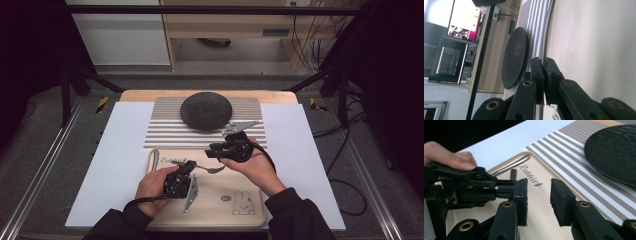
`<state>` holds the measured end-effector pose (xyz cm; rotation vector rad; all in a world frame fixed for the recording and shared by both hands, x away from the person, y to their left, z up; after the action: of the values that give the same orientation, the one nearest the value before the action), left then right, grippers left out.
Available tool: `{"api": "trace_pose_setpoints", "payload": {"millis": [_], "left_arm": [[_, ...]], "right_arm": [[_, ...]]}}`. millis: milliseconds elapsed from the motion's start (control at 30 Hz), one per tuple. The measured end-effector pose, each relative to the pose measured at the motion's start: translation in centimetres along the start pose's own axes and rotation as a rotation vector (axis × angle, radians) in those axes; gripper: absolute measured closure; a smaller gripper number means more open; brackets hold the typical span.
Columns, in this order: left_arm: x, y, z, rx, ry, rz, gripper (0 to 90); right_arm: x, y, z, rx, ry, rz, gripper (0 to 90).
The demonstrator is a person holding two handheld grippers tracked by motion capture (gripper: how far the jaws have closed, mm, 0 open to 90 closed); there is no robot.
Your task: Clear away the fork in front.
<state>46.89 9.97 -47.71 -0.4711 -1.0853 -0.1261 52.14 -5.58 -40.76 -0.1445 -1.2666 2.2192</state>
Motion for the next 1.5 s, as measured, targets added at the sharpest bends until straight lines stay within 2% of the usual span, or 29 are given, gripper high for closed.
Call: {"api": "trace_pose_setpoints", "payload": {"millis": [133, 200, 367, 700, 800, 867, 1033, 1233, 1333, 1400, 1500], "left_arm": [[-0.1, 0.1, 0.0, -0.003, 0.004, 0.004, 87.1], [-0.1, 0.2, 0.0, -0.002, 0.005, 0.008, 87.1], [-0.1, 0.3, 0.0, 0.003, 0.011, 0.010, 87.1], [0.2, 0.5, 0.2, 0.002, 0.019, 0.018, 87.1], [0.3, 0.6, 0.3, -0.004, 0.022, 0.015, 87.1], [0.5, 0.7, 0.4, 0.000, 0.025, 0.001, 87.1], [1.1, 1.1, 0.5, 0.004, 0.042, -0.033, 87.1], [2.0, 2.0, 0.5, 0.029, 0.096, -0.083, 87.1], [2.3, 2.3, 0.5, 0.033, 0.115, -0.090, 87.1], [2.5, 2.3, 0.5, 0.038, 0.123, -0.096, 87.1], [2.5, 2.4, 0.5, 0.034, 0.146, -0.094, 87.1]], "right_arm": [[-1.1, 0.5, 0.8, -0.037, 0.028, -0.027, 63.4], [-1.6, 0.8, 1.1, -0.043, 0.060, -0.029, 59.0], [-2.6, 2.0, 1.5, -0.067, 0.090, -0.052, 49.2], [-3.6, 3.6, 2.3, -0.081, 0.170, -0.059, 36.8], [-3.7, 4.0, 2.7, -0.101, 0.183, -0.066, 33.2], [-3.7, 4.4, 2.9, -0.113, 0.192, -0.061, 30.0], [-3.8, 5.9, 4.0, -0.147, 0.228, -0.091, 23.3], [-4.6, 8.2, 5.8, -0.198, 0.286, -0.117, 19.9], [-4.9, 9.4, 6.6, -0.212, 0.300, -0.106, 21.4], [-5.2, 10.1, 7.1, -0.219, 0.291, -0.120, 16.4], [-5.7, 11.0, 8.1, -0.225, 0.314, -0.121, 13.3]]}}
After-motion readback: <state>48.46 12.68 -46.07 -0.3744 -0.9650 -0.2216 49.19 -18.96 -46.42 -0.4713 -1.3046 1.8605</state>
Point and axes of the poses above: each handheld gripper's, and its own axes: z roughly backward along the jaws, y roughly out of its underside, x roughly to its left, the point moved 5 cm from there along -z, roughly forward along the jaws
